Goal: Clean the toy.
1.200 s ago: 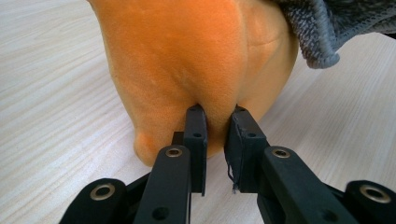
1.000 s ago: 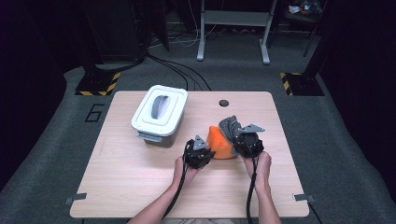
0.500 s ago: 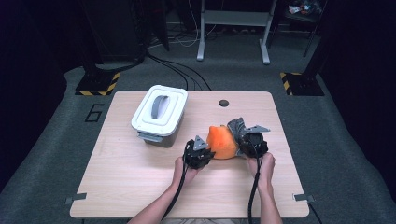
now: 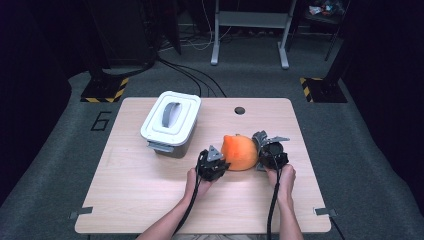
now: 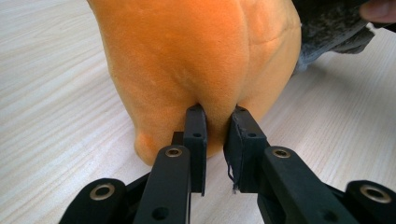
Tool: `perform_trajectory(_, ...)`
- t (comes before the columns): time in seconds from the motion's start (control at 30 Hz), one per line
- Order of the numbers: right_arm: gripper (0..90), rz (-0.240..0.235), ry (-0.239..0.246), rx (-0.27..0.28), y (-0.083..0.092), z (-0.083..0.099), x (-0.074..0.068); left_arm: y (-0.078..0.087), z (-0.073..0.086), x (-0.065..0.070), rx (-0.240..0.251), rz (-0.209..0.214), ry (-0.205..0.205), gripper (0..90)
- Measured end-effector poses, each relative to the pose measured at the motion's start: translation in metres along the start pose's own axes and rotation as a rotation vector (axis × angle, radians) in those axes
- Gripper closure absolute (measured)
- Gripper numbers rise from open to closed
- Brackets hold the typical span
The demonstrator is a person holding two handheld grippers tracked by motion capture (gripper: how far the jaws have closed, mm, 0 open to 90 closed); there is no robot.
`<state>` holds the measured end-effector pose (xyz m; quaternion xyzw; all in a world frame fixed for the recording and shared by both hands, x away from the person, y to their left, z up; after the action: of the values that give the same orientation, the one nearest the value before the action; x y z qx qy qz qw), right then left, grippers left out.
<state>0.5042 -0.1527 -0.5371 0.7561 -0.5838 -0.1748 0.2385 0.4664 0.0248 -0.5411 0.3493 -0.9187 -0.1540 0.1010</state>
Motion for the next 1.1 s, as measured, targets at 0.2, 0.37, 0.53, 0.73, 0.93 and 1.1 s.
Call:
perform_trajectory(0.2, 72.4, -0.014, -0.019, -0.085, -0.016, 0.02, 0.003, 0.0, 0.001, -0.001, -0.004, -0.005, -0.004, 78.3)
perform_trajectory(0.37, 72.8, -0.009, -0.031, -0.057, -0.01, 0.017, 0.008, 0.001, 0.001, -0.002, -0.01, -0.004, -0.009, 78.3)
perform_trajectory(0.53, 73.0, 0.014, -0.045, 0.019, 0.015, 0.0, 0.016, 0.001, 0.001, -0.002, -0.006, -0.004, -0.007, 78.3)
perform_trajectory(0.73, 73.0, -0.008, -0.002, 0.111, 0.047, -0.026, 0.005, 0.001, 0.001, -0.001, -0.006, -0.005, -0.007, 78.3)
perform_trajectory(0.93, 72.8, -0.081, 0.061, 0.154, 0.056, -0.046, -0.025, 0.001, 0.001, -0.001, -0.004, -0.007, -0.011, 78.2)
perform_trajectory(1.1, 72.7, -0.123, 0.111, 0.158, 0.053, -0.054, -0.051, 0.001, 0.001, -0.001, -0.004, -0.005, -0.013, 78.2)
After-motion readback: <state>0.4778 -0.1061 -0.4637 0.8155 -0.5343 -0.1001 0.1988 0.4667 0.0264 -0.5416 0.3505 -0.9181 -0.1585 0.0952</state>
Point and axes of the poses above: each handheld gripper's, and its own axes: y roughly backward along the jaws, z roughly out of its underside, x roughly to its right, the point moved 8 cm from there along -y, roughly forward along the jaws, and after that the axes turned 14 degrees about x, right-handed, at the moved point
